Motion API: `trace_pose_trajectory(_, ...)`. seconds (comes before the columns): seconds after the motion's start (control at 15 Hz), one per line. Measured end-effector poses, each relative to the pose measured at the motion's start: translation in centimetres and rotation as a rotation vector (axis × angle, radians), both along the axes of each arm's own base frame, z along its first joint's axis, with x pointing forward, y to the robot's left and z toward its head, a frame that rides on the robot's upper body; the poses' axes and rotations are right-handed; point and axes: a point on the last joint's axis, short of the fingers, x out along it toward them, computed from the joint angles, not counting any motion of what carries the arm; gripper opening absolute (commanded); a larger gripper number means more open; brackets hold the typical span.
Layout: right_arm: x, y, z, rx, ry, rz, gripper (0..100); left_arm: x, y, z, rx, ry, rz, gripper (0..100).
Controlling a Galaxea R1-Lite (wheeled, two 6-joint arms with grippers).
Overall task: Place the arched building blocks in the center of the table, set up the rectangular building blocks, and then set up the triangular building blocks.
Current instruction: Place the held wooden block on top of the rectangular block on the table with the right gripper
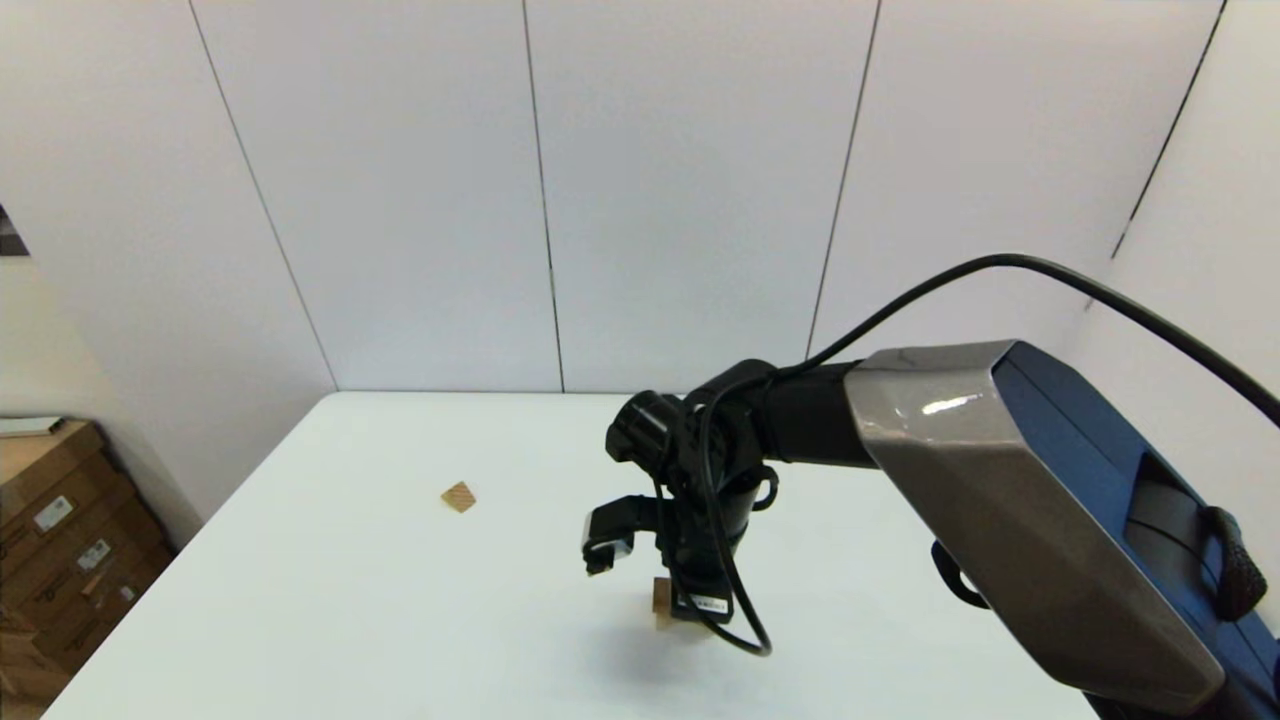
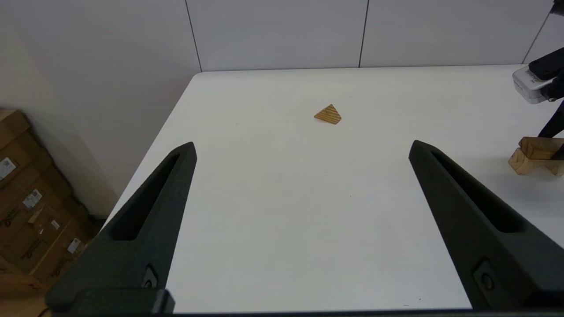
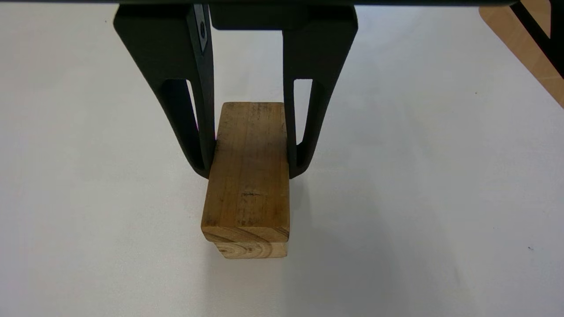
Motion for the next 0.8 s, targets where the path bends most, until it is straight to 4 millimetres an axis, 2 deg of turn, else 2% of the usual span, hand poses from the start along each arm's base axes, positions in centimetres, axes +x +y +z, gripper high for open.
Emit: trace_pose_trajectory(0.8, 0.54, -0.65, 0.14, 0.001, -0.003, -0.016, 0, 0.0, 0.0, 0.0, 0.0, 0.0, 0.0, 100)
